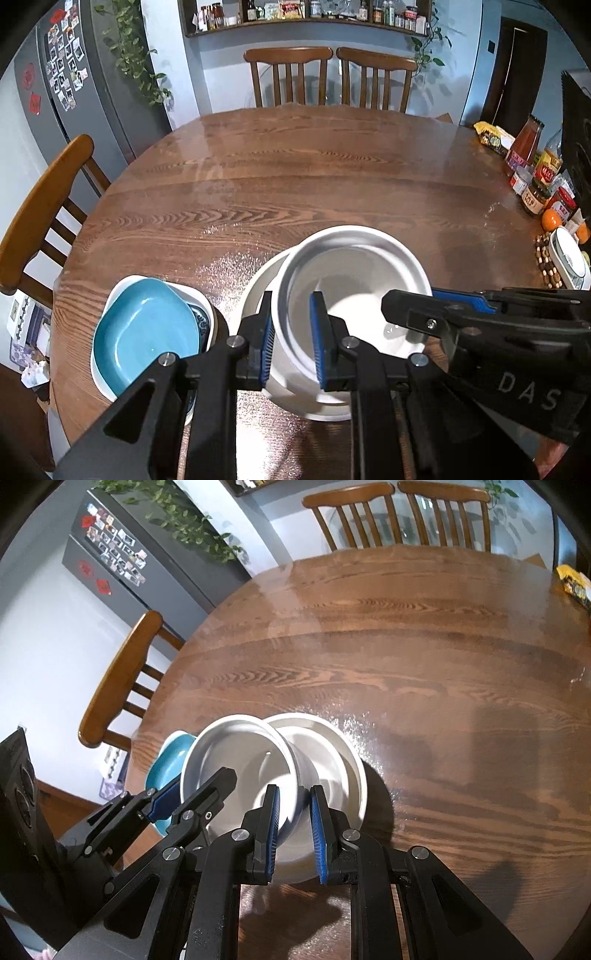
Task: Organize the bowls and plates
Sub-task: 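Lower the ramekin into the smaller white bowl with the left gripper, then settle the ramekin inside the nested bowls with the left gripper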
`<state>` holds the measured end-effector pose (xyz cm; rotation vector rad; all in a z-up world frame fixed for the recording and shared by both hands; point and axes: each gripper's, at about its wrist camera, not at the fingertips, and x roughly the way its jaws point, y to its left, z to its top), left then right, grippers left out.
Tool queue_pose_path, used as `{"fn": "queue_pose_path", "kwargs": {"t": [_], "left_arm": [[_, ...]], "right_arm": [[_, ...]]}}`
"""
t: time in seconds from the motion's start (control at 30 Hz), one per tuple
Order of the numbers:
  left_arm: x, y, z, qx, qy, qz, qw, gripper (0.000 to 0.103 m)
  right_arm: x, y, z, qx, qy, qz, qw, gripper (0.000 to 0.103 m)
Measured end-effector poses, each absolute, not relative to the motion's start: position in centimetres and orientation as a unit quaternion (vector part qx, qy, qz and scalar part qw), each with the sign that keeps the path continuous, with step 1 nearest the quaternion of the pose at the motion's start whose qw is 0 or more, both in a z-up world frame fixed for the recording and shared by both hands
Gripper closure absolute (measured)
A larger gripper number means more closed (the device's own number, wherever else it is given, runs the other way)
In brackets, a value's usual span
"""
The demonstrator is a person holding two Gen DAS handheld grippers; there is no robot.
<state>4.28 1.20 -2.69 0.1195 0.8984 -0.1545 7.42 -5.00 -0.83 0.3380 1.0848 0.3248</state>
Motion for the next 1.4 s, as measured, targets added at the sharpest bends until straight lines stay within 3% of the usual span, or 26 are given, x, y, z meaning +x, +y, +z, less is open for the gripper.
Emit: {"fn": "queue_pose_path", "kwargs": {"t": [0.57, 1.4], "left_arm": [[5.7, 1.4, -5.0, 0.054, 0.483, -0.087, 0.87, 0.087], [6.3, 1.1, -5.5, 0.057, 0.492, -0.079, 0.865, 0.087]], "right_arm": [[8.5, -4.8, -3.5, 0.171, 0.545, 0.14, 0.809, 0.085], [8.8, -4.1, -3.7, 0.156, 0.55, 0.134, 0.809, 0.085]]}}
